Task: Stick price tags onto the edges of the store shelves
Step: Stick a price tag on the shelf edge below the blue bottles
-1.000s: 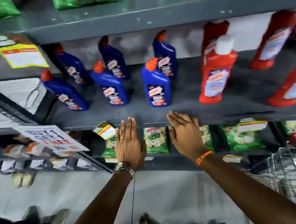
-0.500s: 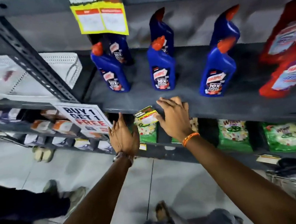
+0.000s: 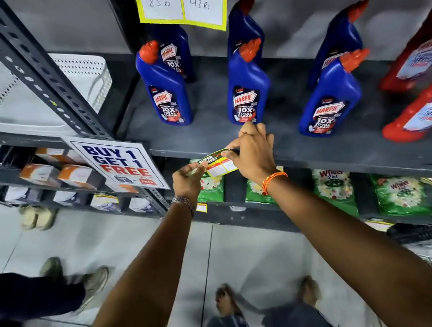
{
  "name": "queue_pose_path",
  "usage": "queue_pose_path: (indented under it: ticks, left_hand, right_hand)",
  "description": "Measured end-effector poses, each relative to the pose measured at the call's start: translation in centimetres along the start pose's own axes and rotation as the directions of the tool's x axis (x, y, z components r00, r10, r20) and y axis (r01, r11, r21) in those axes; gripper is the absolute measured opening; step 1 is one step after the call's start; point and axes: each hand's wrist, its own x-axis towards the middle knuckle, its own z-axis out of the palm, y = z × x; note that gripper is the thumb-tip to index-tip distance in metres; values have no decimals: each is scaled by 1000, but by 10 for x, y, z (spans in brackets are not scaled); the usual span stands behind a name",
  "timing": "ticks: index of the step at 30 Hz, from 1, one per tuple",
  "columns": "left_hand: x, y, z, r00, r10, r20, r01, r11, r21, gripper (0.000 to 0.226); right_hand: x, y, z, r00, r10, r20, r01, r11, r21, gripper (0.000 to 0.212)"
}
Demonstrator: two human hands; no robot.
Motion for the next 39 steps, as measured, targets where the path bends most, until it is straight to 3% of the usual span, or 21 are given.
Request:
queue_pose_path:
  ticks: [5,11,17,20,22,25,27,29,36,39]
  left_hand:
    - [7,-1,-1,998,12,-55,-11,1000,25,12]
    - [5,-1,-7,996,25,-81,-17,996,88,35]
    - [32,-13,-21,986,45,-160,11,943,332,64]
    - [28,-1,-26,987,82,-137,-18,909,415,49]
    - [9,22,-27,988,92,-124,-28,899,437,64]
    - [-24,57,-20,982,127,-137,-45,872,487,40]
    - [-40,71,-15,975,162,-149,-62,851,522,48]
    - [-44,74,-12,966,210,-151,-88,816,571,38]
    - [-40,75,-7,946,289,-150,-83,659,748,65]
    - [-38,70,-4,916,381,-128,-146,611,778,61]
  right_hand:
    - [1,-2,2,1000,21,-11,-21,1000,-17,18]
    - [2,-5,1,999,31,-14,-32,998,-63,14]
    - [-13,-11,3,994,61,-88,-69,994,-83,6]
    - [-20,-9,6,990,105,-90,-110,992,-55,8]
    - [-25,-6,9,986,142,-92,-143,990,-5,10]
    - [-31,-3,12,965,234,-116,-226,971,80,18]
    - [-36,-1,13,941,309,-135,-289,946,148,22]
    - [-39,1,16,928,335,-163,-311,937,158,24]
    - [-45,3,27,906,368,-211,-336,926,174,24]
    - [-45,5,32,906,364,-215,-329,926,184,21]
